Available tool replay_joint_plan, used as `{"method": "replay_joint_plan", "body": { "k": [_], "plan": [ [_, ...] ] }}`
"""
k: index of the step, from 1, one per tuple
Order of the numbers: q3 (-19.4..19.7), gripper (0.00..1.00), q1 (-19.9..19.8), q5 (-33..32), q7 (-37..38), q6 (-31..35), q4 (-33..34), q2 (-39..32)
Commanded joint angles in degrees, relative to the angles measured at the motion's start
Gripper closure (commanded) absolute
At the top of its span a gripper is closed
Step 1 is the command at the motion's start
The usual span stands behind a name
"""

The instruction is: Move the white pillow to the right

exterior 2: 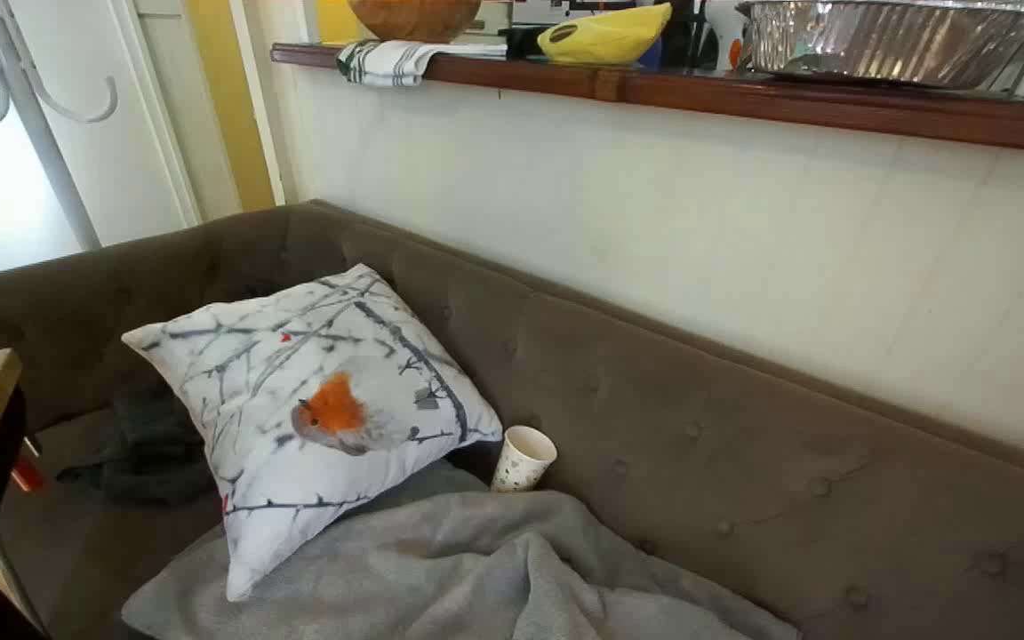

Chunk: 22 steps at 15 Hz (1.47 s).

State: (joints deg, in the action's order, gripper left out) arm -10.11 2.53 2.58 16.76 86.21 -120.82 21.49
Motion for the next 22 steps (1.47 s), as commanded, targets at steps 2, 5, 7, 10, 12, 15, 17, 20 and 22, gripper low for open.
{"method": "replay_joint_plan", "body": {
  "k": [2, 5, 7, 10, 12, 15, 17, 20, 22],
  "plan": [
    [0.45, 0.0, 0.54, -0.15, 0.16, -0.15, 0.16, -0.1],
    [0.45, 0.0, 0.54, -0.15, 0.16, -0.15, 0.16, -0.1],
    [0.68, 0.0, 0.39, -0.13, -0.95, 2.46, 0.71, -4.26],
    [-0.93, 0.0, 0.2, -6.28, 1.25, 10.95, 0.39, -11.41],
    [-1.2, 0.0, 1.05, -9.43, 1.3, 15.79, 1.64, -17.81],
    [-0.85, 0.0, 3.21, -9.15, -2.6, 22.63, 5.26, -28.84],
    [0.19, 0.0, 3.75, -9.51, -0.97, 22.6, 1.52, -24.78],
    [0.39, 0.0, 4.46, -9.39, -1.42, 23.44, 4.07, -29.3],
    [0.43, 0.0, 4.44, -9.39, -1.66, 23.41, 4.71, -29.26]
  ]
}}
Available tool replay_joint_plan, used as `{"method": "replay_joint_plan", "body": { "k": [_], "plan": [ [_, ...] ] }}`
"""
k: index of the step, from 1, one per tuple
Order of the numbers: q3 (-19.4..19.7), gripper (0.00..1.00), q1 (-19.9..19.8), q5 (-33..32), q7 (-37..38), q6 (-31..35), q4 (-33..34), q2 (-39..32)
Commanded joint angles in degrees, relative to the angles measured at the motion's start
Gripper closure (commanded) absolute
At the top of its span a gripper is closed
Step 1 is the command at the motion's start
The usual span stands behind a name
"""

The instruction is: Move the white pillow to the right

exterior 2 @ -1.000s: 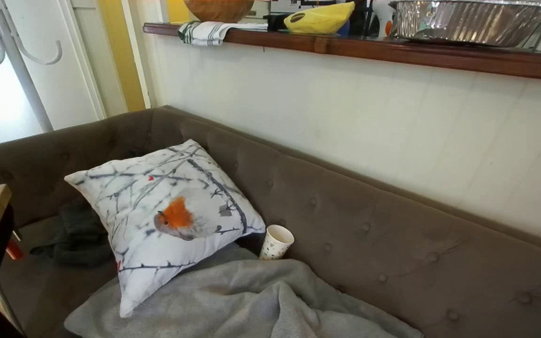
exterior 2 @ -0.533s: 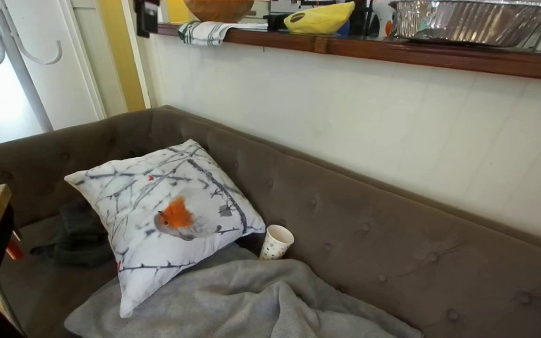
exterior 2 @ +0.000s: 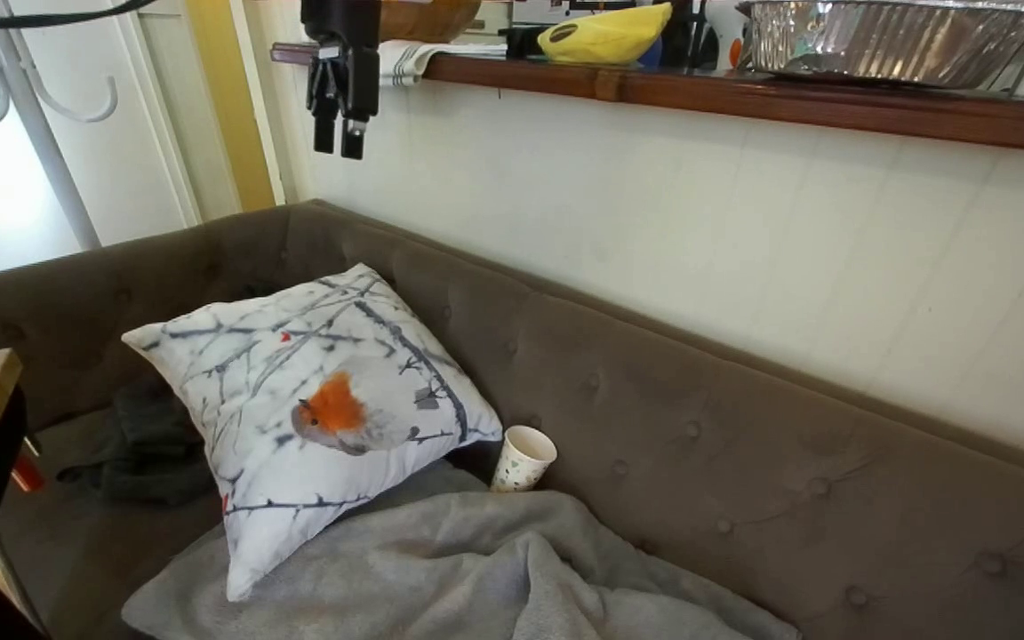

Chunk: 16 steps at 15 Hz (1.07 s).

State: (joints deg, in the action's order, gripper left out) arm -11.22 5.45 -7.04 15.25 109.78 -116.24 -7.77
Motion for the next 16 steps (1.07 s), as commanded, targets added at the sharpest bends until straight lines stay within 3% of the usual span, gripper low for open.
{"method": "replay_joint_plan", "body": {
  "k": [1, 7, 13, 14, 16],
  "plan": [
    [1.65, 0.0, 2.02, -1.1, 1.9, -0.22, 1.32, -1.43],
    [1.85, 0.0, 5.34, -1.1, -1.43, 7.77, 13.76, -18.15],
    [0.89, 0.0, 8.54, 2.59, -8.92, 6.88, 31.47, -37.14],
    [2.43, 0.0, 8.74, 1.48, -6.23, 9.3, 23.19, -30.21],
    [2.19, 0.0, 9.46, 2.03, -7.48, 9.19, 27.46, -34.95]
  ]
}}
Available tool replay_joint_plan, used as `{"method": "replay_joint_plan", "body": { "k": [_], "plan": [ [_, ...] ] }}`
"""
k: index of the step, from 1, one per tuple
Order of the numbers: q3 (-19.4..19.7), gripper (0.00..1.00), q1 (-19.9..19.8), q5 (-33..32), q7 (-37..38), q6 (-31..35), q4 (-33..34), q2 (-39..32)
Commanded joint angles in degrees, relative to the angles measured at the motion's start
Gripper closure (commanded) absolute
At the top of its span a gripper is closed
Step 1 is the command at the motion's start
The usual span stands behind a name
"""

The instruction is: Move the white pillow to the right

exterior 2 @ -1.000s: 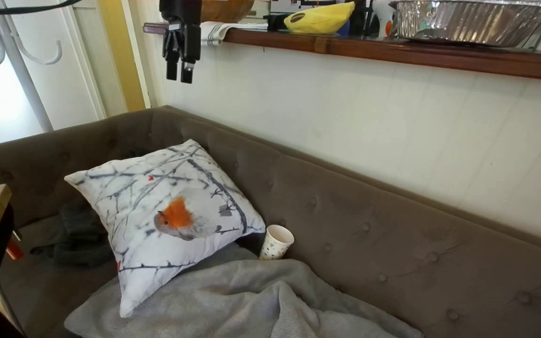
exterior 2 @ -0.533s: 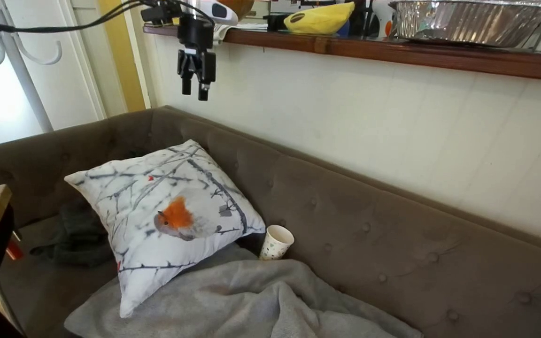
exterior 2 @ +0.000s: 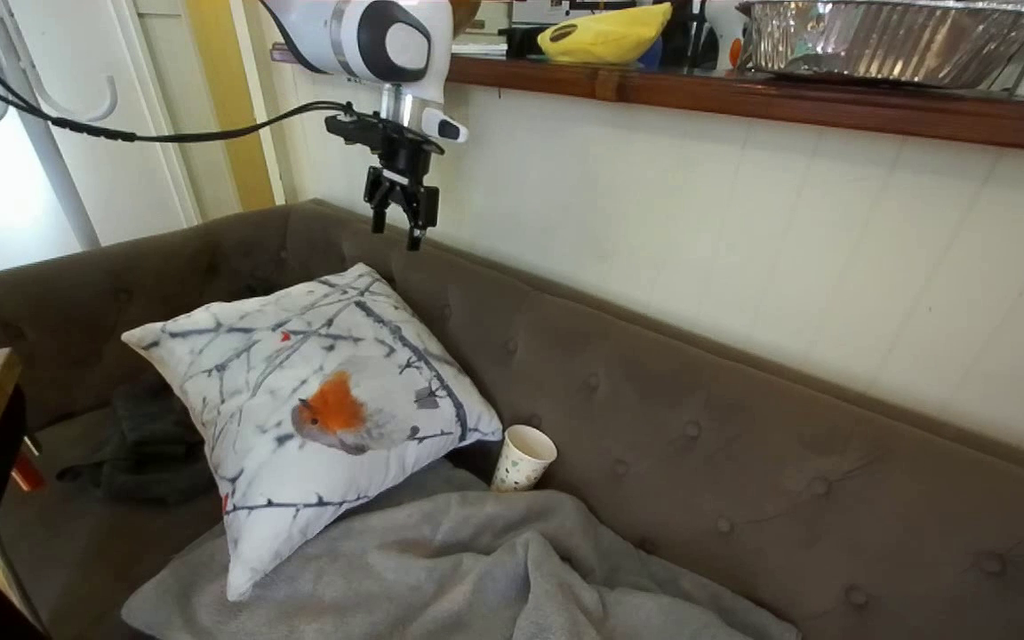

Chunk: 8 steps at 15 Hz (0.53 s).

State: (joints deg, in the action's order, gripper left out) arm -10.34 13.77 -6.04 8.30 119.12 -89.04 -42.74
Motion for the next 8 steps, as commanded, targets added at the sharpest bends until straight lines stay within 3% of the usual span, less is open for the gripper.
{"method": "replay_joint_plan", "body": {
  "k": [1, 4, 8],
  "plan": [
    [1.29, 0.0, 1.25, 1.08, -0.71, -0.22, 1.41, -1.11],
    [0.67, 0.0, 1.08, 0.34, -4.28, 2.67, 1.91, -1.83],
    [-0.56, 0.0, 2.96, -0.74, -11.2, 9.74, 7.28, -8.19]
  ]
}}
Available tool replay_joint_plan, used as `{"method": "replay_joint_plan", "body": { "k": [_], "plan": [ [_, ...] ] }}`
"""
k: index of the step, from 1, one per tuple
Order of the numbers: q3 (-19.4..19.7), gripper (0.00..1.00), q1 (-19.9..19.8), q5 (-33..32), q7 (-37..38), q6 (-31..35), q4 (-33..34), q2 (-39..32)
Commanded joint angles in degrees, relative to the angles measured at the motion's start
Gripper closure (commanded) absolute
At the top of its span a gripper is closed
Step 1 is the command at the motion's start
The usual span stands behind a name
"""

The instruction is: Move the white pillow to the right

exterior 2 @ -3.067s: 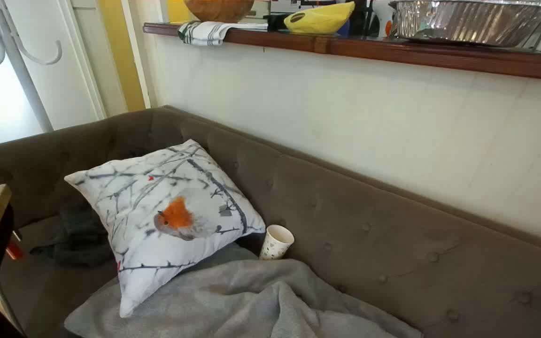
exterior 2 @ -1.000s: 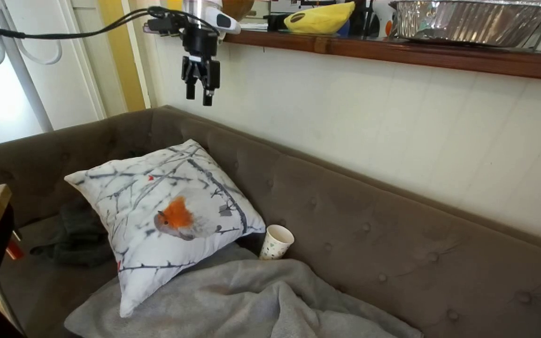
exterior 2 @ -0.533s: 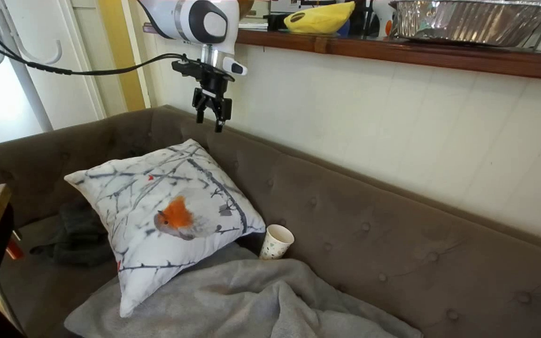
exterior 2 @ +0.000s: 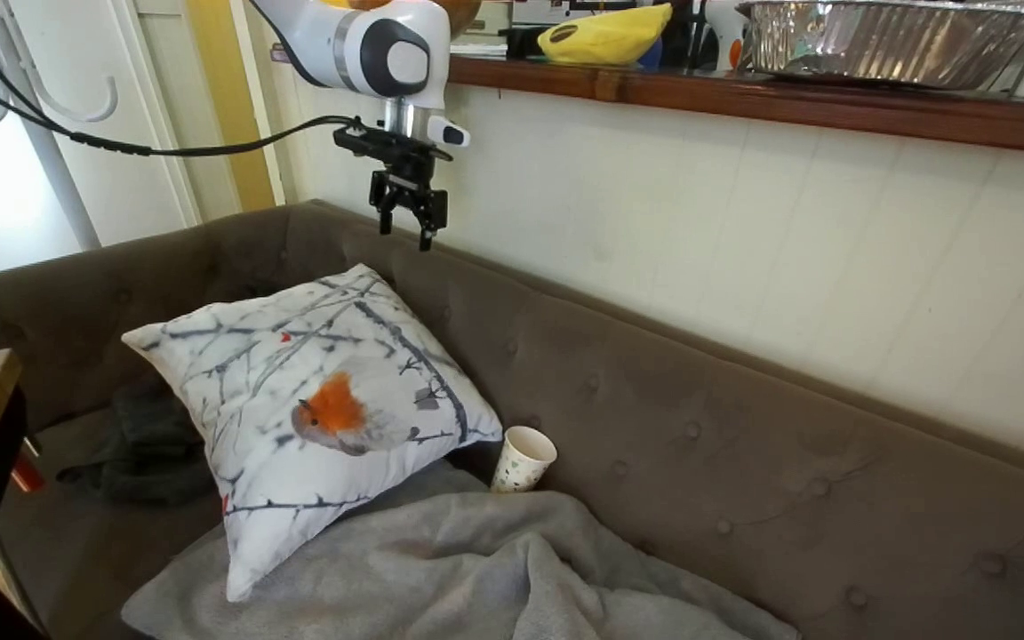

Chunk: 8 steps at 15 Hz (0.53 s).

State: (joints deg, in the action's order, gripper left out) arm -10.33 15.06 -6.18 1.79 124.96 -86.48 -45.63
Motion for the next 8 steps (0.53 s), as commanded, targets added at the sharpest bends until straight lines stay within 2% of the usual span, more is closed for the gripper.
{"method": "replay_joint_plan", "body": {
  "k": [1, 4, 8],
  "plan": [
    [-1.61, 0.0, 1.7, -0.01, -7.59, 4.85, 6.07, -7.24],
    [-5.87, 0.0, 0.12, 3.38, -15.59, 4.11, 9.08, -11.96],
    [-8.76, 0.0, -1.01, 6.48, -22.14, -1.7, 12.78, -16.76]
  ]
}}
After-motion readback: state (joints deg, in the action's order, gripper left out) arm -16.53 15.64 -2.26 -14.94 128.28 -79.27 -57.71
